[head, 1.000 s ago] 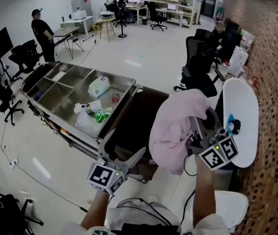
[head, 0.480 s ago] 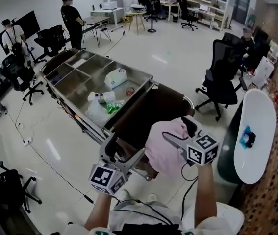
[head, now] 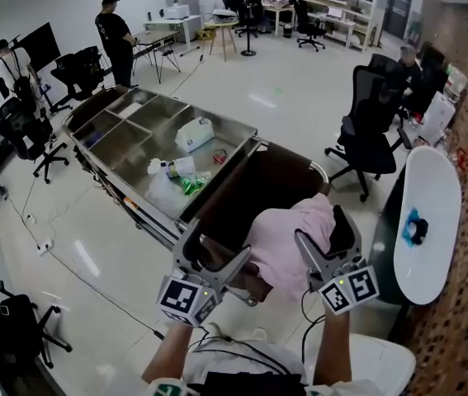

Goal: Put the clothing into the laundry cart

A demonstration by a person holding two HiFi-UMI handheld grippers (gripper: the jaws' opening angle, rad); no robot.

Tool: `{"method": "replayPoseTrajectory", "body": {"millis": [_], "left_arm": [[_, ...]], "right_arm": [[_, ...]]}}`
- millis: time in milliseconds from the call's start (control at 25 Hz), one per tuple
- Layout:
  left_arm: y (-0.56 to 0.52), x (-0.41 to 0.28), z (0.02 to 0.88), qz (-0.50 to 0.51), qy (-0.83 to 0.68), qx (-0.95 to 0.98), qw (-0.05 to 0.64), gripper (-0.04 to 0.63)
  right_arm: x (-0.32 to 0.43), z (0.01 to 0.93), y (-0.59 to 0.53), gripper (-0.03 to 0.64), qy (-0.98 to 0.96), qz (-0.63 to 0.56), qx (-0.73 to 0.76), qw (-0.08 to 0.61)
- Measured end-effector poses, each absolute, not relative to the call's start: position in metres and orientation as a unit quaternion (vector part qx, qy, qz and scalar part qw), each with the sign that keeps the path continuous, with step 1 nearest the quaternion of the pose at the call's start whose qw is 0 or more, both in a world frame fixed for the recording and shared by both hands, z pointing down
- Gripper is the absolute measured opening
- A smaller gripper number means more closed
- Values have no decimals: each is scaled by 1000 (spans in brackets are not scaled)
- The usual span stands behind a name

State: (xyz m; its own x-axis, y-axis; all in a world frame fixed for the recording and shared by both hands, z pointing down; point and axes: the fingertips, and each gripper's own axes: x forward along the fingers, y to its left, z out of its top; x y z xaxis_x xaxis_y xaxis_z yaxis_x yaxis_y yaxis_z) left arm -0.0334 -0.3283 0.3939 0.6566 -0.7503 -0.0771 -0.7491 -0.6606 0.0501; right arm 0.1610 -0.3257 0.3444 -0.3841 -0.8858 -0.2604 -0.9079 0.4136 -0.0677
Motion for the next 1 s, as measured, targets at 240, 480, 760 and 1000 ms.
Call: {"method": "replayPoseTrajectory", "body": {"millis": [240,480,760,1000], "left_arm": [[-329,-41,382,-45,-441,896,-17,451],[-334,-62,397,-40,-472,881,-23,451],[-331,-68,392,-35,-476,878,-24,451],[-333,-72,393,-33,-472,880,-34,451]], "right_arm": [[126,357,-317,482,788,86,-602,95],[119,369,-319,480,777,80,-621,71],[113,374,-314,474,771,80,-631,43],[101,376,-316,474,779,90,-620,36]]}}
